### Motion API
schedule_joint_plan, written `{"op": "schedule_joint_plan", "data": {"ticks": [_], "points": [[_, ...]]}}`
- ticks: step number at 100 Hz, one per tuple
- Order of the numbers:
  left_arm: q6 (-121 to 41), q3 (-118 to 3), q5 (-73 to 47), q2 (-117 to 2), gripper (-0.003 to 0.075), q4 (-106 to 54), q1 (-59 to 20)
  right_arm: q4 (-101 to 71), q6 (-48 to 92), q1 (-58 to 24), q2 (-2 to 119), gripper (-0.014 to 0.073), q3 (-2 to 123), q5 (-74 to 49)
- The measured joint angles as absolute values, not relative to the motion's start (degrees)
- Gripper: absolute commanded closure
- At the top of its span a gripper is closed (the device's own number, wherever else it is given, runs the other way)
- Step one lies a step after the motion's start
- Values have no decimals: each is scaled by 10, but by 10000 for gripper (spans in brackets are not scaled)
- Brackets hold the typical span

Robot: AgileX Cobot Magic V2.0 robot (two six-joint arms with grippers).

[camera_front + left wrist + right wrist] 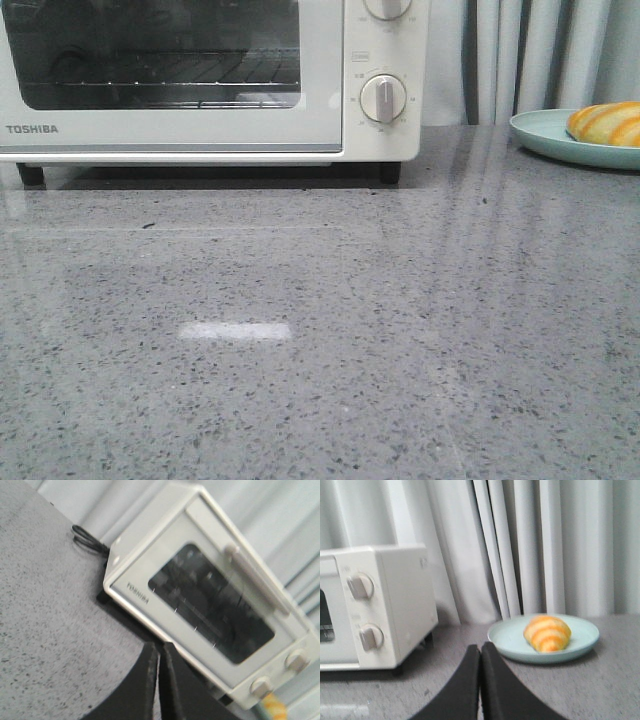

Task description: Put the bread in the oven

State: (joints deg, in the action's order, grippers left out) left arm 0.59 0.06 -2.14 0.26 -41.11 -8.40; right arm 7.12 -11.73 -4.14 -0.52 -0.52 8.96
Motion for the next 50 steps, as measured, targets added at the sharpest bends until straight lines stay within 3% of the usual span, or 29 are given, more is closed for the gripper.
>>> {"op": "schedule_joint_plan", "data": {"ticks": [22,50], "points": [[5,-1,8,3,742,-427,-84,-18,-117,-41,-5,642,-5,56],[-6,-126,-107,-37,742,-193,-119,-4,-117,-41,0,642,102,-65]]}}
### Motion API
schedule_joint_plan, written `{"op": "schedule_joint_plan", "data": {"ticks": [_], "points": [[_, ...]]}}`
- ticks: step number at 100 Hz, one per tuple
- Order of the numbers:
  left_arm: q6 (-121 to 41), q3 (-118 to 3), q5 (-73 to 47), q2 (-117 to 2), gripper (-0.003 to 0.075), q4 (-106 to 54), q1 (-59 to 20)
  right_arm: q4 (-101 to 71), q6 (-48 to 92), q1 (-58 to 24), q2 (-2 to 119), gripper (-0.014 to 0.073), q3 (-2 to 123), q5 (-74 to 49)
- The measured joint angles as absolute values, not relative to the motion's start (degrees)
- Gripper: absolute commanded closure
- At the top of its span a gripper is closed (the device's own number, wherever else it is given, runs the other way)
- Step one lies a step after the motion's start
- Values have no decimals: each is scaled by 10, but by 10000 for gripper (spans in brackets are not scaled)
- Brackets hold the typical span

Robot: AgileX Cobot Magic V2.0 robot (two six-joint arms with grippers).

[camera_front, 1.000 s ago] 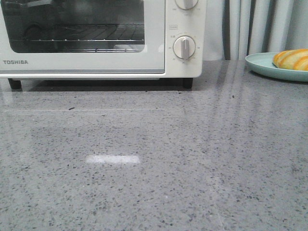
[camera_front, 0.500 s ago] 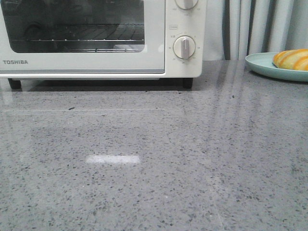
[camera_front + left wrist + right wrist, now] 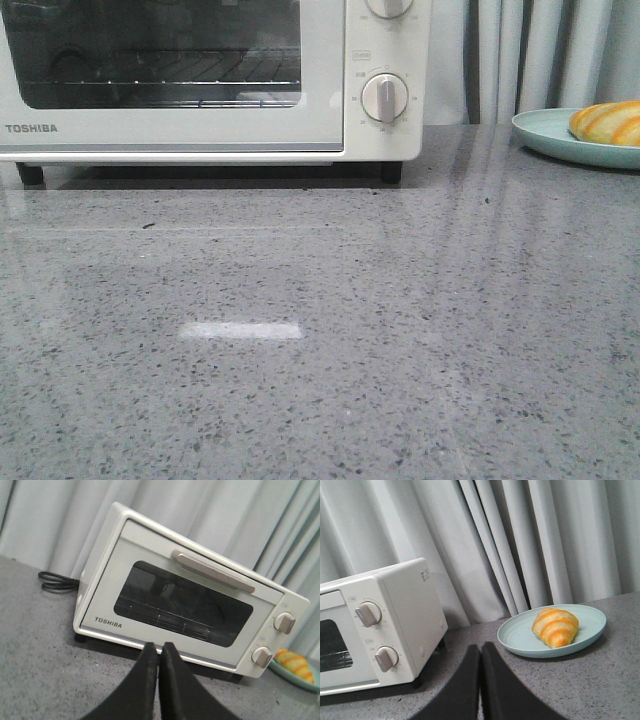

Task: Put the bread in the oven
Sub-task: 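Pull the toaster oven door down open with the left gripper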

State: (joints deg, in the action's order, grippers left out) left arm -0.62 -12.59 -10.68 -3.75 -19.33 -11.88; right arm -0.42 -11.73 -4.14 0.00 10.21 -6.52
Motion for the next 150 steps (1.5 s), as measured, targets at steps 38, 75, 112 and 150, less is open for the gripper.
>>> {"op": "schedule_joint_plan", "data": {"ticks": [38,75,112,150], "points": [[-61,-358,-122,-370,741,-54,-189,23,-117,-41,167,642,231,-150],[-92,-537,-43,-640,741,-53,-215,26,-117,-41,183,643,239,-168],[-93,-588,-36,-751,741,-70,-217,26,-117,-41,183,642,239,-172],[-94,-599,-77,-759,741,-74,-220,26,-117,-41,183,642,239,-188]]}}
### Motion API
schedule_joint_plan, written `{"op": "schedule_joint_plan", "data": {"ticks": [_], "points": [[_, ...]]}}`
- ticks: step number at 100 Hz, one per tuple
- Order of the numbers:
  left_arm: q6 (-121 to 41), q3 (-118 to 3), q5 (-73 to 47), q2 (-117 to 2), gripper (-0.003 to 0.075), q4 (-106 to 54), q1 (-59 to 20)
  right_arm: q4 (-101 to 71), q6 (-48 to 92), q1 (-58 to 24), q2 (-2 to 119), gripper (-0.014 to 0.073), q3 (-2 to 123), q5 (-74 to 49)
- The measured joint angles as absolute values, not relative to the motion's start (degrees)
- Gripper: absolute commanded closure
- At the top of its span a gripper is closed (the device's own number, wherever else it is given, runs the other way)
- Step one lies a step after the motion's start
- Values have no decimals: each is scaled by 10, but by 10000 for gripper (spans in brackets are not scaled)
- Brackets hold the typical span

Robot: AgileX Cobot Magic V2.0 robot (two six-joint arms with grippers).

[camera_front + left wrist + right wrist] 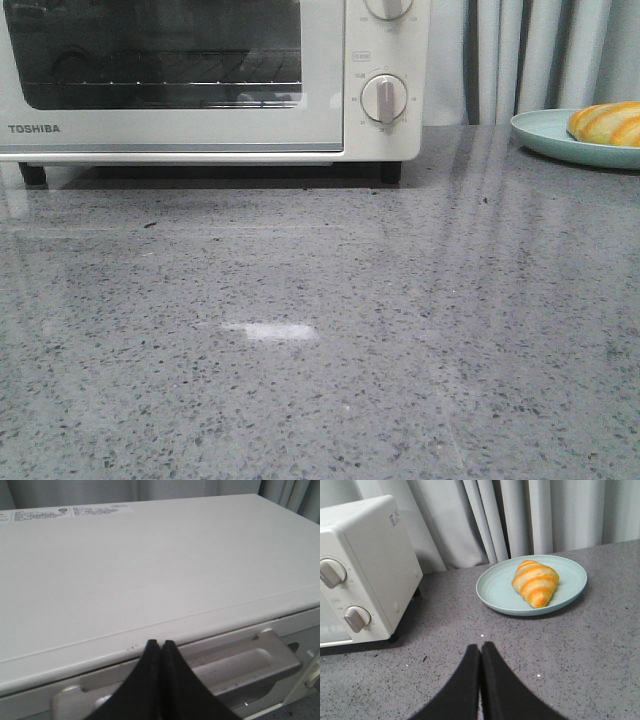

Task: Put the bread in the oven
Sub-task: 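Pull the toaster oven door down open with the left gripper, then reach the right gripper to the croissant on the blue plate and grasp it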

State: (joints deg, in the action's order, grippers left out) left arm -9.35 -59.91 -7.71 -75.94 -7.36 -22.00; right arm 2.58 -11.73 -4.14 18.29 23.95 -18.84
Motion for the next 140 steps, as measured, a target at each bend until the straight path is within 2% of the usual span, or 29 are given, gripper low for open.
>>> {"op": "schedule_joint_plan", "data": {"ticks": [22,56,79,120,140], "points": [[-95,-586,-132,-729,741,-76,-221,26,-117,-41,183,642,239,-191],[-95,-448,-175,-608,741,-85,-260,23,-117,-41,183,642,239,-193],[-97,-371,-258,-607,742,-95,-267,22,-117,-41,183,642,239,-195],[-97,-326,-240,-617,742,-82,-266,0,-117,-41,184,642,240,-238],[-97,-325,-240,-501,742,-89,-276,0,-117,-41,193,642,272,-296]]}}
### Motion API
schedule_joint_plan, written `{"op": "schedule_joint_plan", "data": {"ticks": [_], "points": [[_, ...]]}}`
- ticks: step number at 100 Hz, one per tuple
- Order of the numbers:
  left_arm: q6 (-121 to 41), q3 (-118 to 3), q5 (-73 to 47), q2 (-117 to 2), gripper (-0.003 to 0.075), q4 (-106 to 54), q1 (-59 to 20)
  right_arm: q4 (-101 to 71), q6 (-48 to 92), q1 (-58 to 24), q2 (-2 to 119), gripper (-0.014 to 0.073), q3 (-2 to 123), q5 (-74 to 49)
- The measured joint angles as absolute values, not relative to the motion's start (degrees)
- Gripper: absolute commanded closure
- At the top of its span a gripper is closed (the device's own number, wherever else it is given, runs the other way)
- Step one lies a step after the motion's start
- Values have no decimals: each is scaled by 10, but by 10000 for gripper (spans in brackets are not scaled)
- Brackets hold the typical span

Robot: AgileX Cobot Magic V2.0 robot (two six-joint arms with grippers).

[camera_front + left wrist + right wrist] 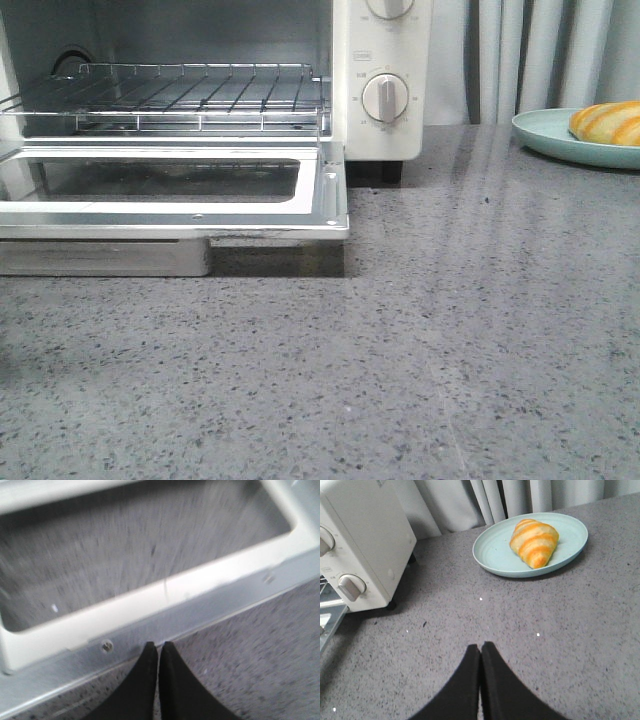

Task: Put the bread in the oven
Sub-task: 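Reach the right gripper to the croissant on the blue plate and grasp it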

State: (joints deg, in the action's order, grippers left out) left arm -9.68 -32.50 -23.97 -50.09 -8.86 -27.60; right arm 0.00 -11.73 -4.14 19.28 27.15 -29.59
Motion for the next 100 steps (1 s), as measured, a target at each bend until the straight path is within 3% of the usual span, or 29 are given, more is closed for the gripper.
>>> {"op": "schedule_joint_plan", "data": {"ticks": [25,41,47,69,100], "points": [[-97,-325,-270,-239,742,-94,-302,0,-117,-41,273,642,333,-340],[-97,-325,-307,-136,742,-82,-302,14,-117,-41,380,633,423,-338],[-97,-325,-330,-117,742,-70,-302,27,-117,-41,427,590,469,-337],[-97,-325,-408,-105,742,-59,-302,80,-117,-41,645,286,644,-346],[-97,-325,-427,-103,742,-59,-302,135,-118,-35,935,274,811,-381]]}}
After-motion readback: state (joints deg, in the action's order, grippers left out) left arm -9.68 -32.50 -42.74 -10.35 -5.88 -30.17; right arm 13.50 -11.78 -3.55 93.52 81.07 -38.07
